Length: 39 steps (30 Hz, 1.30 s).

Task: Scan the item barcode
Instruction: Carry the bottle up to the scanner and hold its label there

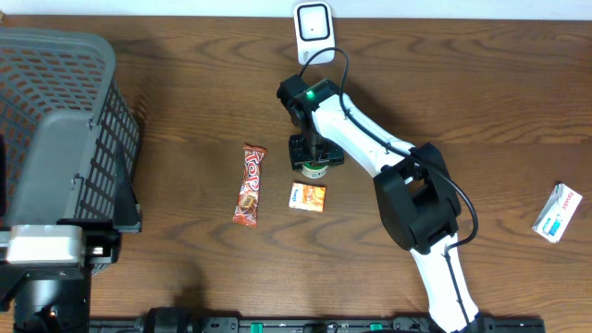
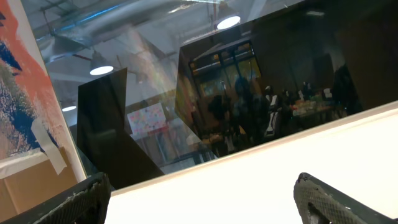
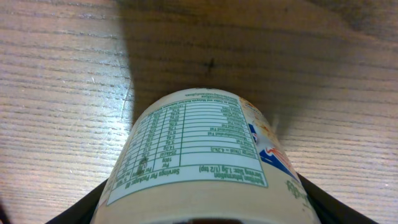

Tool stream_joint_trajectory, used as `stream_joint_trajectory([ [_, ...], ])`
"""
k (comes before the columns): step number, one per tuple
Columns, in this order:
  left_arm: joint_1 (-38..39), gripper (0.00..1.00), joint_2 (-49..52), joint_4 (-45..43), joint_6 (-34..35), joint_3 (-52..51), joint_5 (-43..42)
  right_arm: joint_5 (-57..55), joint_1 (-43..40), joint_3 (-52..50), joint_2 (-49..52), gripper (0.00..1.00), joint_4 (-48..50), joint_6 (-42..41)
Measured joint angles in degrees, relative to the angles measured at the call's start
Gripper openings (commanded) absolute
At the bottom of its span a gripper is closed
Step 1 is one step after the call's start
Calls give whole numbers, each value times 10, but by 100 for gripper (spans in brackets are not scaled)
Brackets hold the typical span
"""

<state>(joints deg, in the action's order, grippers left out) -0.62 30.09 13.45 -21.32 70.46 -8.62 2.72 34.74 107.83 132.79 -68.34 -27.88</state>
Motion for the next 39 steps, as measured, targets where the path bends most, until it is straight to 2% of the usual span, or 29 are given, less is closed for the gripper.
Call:
stream_joint_trajectory([
  [6, 0, 94, 0, 0, 0, 0, 0, 10, -1, 2, 0, 54, -30, -1],
  [13, 0, 94, 0, 0, 0, 0, 0, 54, -19, 68, 23, 54, -132, 3],
  [22, 0, 94, 0, 0, 0, 0, 0, 200, -74, 181, 25, 56, -282, 82],
  [30, 0, 94, 0, 0, 0, 0, 0, 312, -111, 182, 25, 56, -289, 128],
  [39, 0, 94, 0, 0, 0, 0, 0, 354, -111, 182, 25, 56, -289, 135],
])
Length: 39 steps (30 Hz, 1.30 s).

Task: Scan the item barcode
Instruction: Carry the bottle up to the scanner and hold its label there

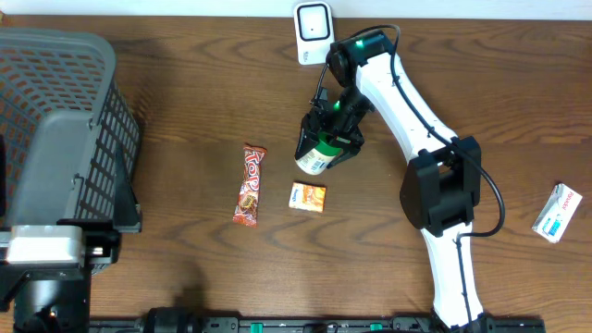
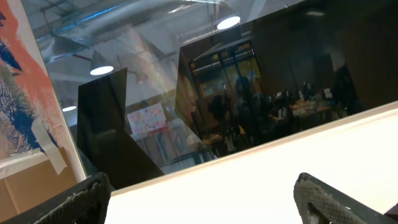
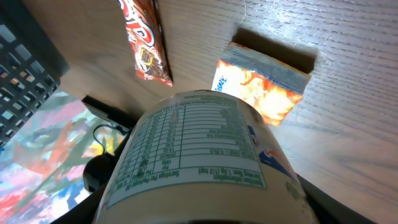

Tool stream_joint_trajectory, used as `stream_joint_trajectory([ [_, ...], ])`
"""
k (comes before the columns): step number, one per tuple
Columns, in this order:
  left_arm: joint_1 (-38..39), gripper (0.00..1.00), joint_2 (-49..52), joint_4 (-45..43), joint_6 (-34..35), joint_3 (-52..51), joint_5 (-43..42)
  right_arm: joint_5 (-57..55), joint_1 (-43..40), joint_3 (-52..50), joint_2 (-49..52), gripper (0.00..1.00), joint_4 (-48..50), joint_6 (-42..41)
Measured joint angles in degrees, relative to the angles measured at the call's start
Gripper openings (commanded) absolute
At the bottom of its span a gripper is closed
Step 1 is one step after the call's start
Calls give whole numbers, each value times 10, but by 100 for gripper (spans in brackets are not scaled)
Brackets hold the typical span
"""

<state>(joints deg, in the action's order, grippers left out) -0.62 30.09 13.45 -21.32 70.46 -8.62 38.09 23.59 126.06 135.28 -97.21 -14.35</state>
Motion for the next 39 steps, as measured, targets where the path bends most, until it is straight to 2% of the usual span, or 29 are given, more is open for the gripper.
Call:
stream_joint_trajectory([
  [4, 0, 94, 0, 0, 0, 0, 0, 2, 0, 0, 0, 56, 54, 2],
  [14, 0, 94, 0, 0, 0, 0, 0, -61, 1, 0, 0, 56, 281, -22],
  [27, 0, 94, 0, 0, 0, 0, 0, -270, -9, 0, 0, 57, 570, -34],
  [39, 0, 94, -1, 0, 0, 0, 0, -410, -10, 3, 28, 55, 828, 4],
])
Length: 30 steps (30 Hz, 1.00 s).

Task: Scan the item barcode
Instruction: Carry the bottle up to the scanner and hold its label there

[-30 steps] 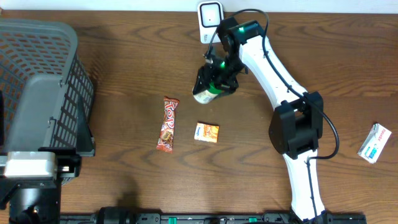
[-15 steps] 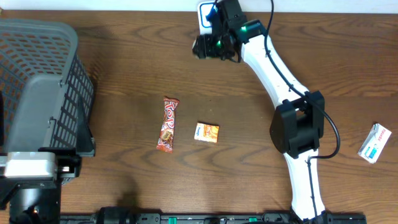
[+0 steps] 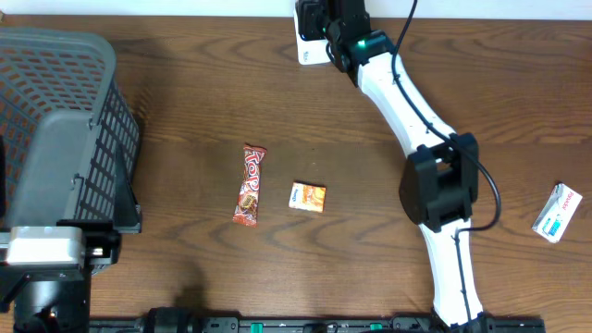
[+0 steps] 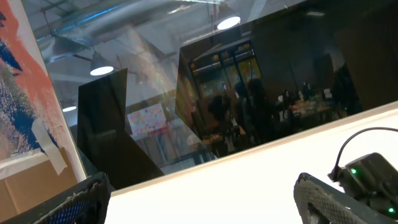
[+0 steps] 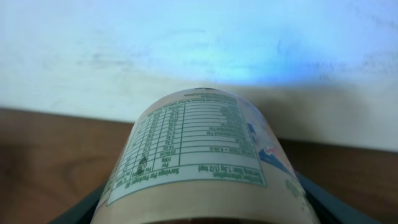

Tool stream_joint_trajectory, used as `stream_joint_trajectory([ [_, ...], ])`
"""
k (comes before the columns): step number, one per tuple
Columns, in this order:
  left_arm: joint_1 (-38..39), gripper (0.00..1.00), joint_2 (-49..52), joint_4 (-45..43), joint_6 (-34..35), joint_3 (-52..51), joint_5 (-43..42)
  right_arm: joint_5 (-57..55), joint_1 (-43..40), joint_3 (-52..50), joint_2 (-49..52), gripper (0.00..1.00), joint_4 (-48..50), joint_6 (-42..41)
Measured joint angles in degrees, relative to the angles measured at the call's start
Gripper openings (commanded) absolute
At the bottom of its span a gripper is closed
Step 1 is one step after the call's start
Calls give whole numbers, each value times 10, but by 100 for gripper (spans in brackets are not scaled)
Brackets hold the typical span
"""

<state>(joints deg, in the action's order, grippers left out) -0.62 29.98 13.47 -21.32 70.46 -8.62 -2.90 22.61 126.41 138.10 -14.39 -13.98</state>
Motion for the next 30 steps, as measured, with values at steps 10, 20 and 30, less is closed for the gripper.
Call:
stream_joint_trajectory([
  [10, 0, 94, 0, 0, 0, 0, 0, -50, 0, -2, 96, 51, 118, 7],
  [20, 0, 94, 0, 0, 0, 0, 0, -76, 0, -3, 95, 51, 144, 17],
  [30, 0, 94, -1, 0, 0, 0, 0, -78, -3, -6, 10, 50, -130, 25],
])
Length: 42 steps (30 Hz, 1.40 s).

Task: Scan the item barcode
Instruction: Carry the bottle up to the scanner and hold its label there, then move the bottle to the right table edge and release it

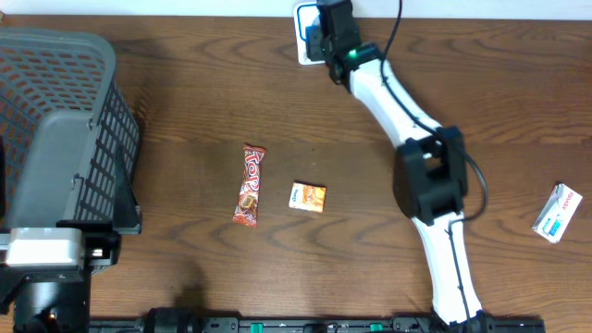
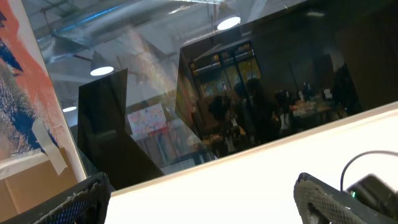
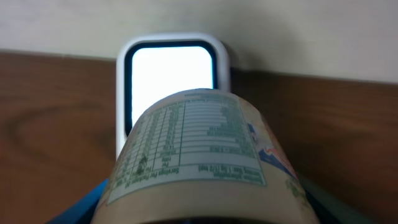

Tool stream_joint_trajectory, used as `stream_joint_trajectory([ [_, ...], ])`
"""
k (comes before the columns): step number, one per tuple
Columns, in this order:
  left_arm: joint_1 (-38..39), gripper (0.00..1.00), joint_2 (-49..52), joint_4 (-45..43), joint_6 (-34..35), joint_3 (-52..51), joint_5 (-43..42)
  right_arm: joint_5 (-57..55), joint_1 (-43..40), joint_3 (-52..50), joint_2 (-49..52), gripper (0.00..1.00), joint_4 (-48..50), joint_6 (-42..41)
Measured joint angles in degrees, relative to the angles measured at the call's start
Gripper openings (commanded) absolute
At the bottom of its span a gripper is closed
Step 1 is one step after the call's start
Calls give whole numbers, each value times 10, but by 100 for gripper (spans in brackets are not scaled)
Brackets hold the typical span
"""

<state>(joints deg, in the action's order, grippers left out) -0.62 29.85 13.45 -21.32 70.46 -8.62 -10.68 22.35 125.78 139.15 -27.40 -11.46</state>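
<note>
A cream cup with a nutrition label (image 3: 199, 155) fills the lower half of the right wrist view, and my right gripper (image 3: 202, 208) is shut on it. Just beyond the cup stands the white scanner (image 3: 171, 81), its window lit bright white. In the overhead view the right gripper (image 1: 330, 28) is at the table's back edge, covering most of the scanner (image 1: 303, 20); the cup is hidden there. My left gripper (image 2: 199, 199) points up at a dark window, open, with nothing between its fingers (image 2: 81, 199).
A black mesh basket (image 1: 55, 102) takes up the left side. A red candy bar (image 1: 250, 185) and a small orange packet (image 1: 307, 197) lie mid-table. A white box (image 1: 558, 213) lies near the right edge. A white wall runs behind the scanner.
The right wrist view showed only the wall with a bluish glow past the cup; now the scanner's lit window is right beyond the cup. The right gripper has shifted slightly at the back edge.
My right gripper was shut on the cup standing on the table by the orange packet. Then it held the cup tilted above the candy bar and packet. Then it was at the back edge facing the wall, and now the cup faces the scanner. The left arm stayed still.
</note>
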Motion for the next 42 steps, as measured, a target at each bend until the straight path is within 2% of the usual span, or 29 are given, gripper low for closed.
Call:
stream_joint_trajectory([
  [5, 0, 94, 0, 0, 0, 0, 0, 2, -21, 1, -137, 49, -181, -3],
  [9, 0, 94, 0, 0, 0, 0, 0, 5, -80, 14, -229, 46, -318, -28],
  [15, 0, 94, 0, 0, 0, 0, 0, 25, -217, 19, -235, 46, -429, -69],
  [27, 0, 94, 0, 0, 0, 0, 0, 60, -450, -25, -157, 50, -466, -138],
  [36, 0, 94, 0, 0, 0, 0, 0, 62, -562, -34, -96, 52, -455, -156],
  [39, 0, 94, 0, 0, 0, 0, 0, 63, -579, -35, -63, 52, -463, -162],
  [42, 0, 94, 0, 0, 0, 0, 0, 66, -583, -36, -30, 56, -465, -166],
])
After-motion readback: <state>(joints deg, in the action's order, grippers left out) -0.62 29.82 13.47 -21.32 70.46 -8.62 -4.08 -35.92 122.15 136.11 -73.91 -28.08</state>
